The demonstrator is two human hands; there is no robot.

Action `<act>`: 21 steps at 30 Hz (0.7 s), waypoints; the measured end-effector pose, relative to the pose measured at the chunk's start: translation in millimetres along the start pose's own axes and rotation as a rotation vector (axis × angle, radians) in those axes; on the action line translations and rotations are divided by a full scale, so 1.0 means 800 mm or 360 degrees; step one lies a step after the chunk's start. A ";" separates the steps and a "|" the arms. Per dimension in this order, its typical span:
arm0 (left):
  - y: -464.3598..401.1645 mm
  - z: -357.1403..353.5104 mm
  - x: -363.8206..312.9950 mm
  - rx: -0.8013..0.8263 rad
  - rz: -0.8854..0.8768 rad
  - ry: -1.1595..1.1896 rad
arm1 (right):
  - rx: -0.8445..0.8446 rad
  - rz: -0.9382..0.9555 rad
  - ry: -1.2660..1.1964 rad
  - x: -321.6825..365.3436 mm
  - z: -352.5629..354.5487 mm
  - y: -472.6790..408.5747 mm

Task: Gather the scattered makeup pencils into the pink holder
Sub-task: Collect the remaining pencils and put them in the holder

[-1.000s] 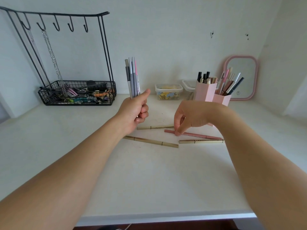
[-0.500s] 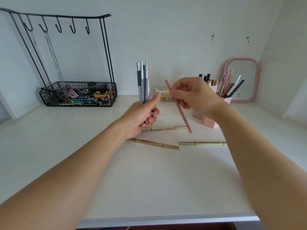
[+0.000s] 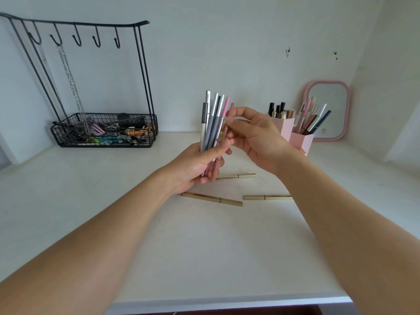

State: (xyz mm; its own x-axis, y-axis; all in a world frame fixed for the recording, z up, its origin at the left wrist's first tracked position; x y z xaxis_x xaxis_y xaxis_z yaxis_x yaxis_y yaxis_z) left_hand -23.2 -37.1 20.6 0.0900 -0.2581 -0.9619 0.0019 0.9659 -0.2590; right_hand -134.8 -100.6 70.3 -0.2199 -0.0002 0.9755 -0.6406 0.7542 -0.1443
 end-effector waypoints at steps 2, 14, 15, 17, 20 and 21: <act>0.001 -0.001 0.000 0.0038 -0.0001 -0.0087 | 0.0040 -0.0007 -0.0035 -0.004 -0.005 0.000; -0.004 0.031 0.003 -0.0335 0.0076 0.0149 | -0.0285 -0.0054 0.1029 -0.006 0.017 -0.006; -0.005 0.037 0.003 -0.0395 0.0061 0.0197 | -0.0274 -0.0046 0.1284 -0.006 0.019 -0.006; -0.007 0.047 0.001 -0.0505 0.0033 0.0283 | -0.0179 -0.0108 0.1684 -0.011 0.020 -0.004; -0.008 0.058 0.001 -0.0621 0.0023 0.0372 | 0.0028 -0.0346 0.1920 -0.026 0.025 0.002; -0.008 0.060 0.002 -0.0640 0.0026 0.0381 | 0.0096 -0.0401 0.2025 -0.031 0.025 0.003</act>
State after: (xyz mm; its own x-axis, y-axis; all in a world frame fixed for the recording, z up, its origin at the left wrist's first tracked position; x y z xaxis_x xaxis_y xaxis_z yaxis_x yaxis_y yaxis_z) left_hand 24.5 -42.6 24.6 -0.1454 -0.2861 -0.9471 -0.3882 0.8970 -0.2114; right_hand -145.7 -112.2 42.3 0.7381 0.5080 0.4441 -0.6009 0.7942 0.0902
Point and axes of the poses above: each hand's wrist, its own y-axis away from the middle knuckle, its own z-axis out of the back of the hand, x = y × z, the point moved 6 cm from there along -y, towards the middle knuckle, and after that the axes turned 11 degrees about -z, right-handed, at the moved point
